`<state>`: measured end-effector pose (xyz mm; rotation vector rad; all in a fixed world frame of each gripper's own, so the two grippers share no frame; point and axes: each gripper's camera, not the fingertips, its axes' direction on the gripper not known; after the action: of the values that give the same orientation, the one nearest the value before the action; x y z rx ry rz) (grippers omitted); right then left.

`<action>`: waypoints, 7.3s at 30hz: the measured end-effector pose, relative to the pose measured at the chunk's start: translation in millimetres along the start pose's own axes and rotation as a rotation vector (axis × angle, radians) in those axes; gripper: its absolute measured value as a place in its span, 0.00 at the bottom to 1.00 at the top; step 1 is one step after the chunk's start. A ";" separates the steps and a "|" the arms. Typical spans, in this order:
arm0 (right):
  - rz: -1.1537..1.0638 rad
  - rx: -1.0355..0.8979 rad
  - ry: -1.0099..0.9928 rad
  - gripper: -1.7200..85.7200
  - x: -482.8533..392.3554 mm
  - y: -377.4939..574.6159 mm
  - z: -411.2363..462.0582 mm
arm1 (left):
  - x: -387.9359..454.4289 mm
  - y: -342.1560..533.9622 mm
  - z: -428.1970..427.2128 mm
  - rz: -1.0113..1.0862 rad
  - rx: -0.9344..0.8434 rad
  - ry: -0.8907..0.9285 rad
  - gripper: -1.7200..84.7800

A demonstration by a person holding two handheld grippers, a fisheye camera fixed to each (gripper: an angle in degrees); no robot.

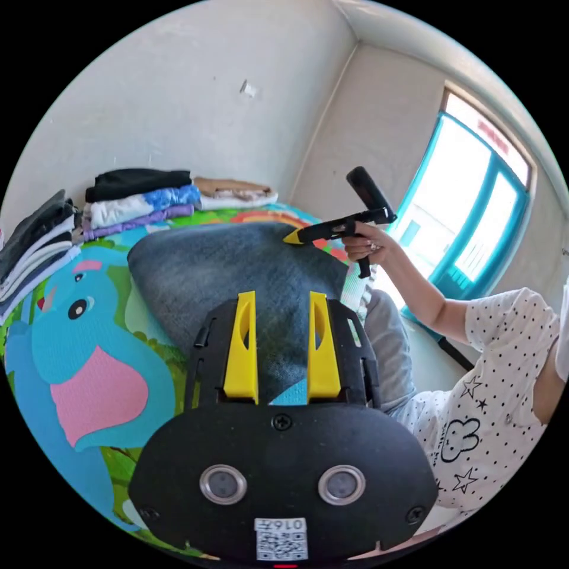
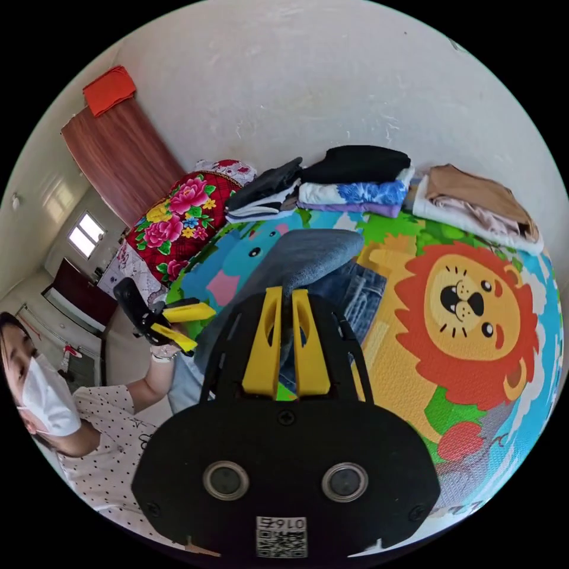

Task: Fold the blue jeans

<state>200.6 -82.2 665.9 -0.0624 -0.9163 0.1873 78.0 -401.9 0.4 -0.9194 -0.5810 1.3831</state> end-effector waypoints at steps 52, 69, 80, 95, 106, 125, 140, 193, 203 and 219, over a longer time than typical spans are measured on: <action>-0.102 -0.054 0.307 0.07 109.4 -30.2 -65.9 | -38.9 -31.4 91.0 0.118 -0.215 0.126 0.09; -0.117 -0.080 -0.058 0.16 4.2 115.1 -191.3 | -44.2 -34.1 76.0 0.137 -0.192 0.092 0.10; -0.023 0.220 -0.191 0.05 -32.2 160.1 -245.5 | -28.9 -31.5 15.0 0.225 0.081 0.222 0.12; 0.048 0.503 0.004 0.05 -9.4 188.5 -288.4 | -5.2 -35.7 81.4 0.172 -0.106 0.185 0.11; 0.062 0.151 0.266 0.08 22.2 70.2 -169.8 | -4.0 -39.2 75.3 0.245 -0.064 0.137 0.13; -0.237 0.305 0.505 0.07 -136.9 165.6 -152.5 | -156.4 -106.1 -80.9 -0.034 0.058 -0.061 0.10; -0.431 0.101 0.364 0.21 -268.8 277.7 -49.5 | -351.1 -104.5 -89.3 -0.414 -0.225 0.256 0.12; -1.061 0.063 0.855 0.12 -413.7 456.0 1.2 | 54.5 155.9 161.0 0.713 -0.113 -0.784 0.23; -1.063 0.234 0.517 0.13 -292.6 506.1 -127.8 | 116.2 207.8 274.9 0.897 -0.132 -0.875 0.15; -0.395 0.254 1.097 0.24 -271.0 530.7 -161.5 | 210.1 99.2 391.9 0.611 -0.485 -0.762 0.10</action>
<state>96.4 392.2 284.9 0.2355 0.2023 -0.1089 -267.8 -122.0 98.7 -0.9750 -1.3287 2.2285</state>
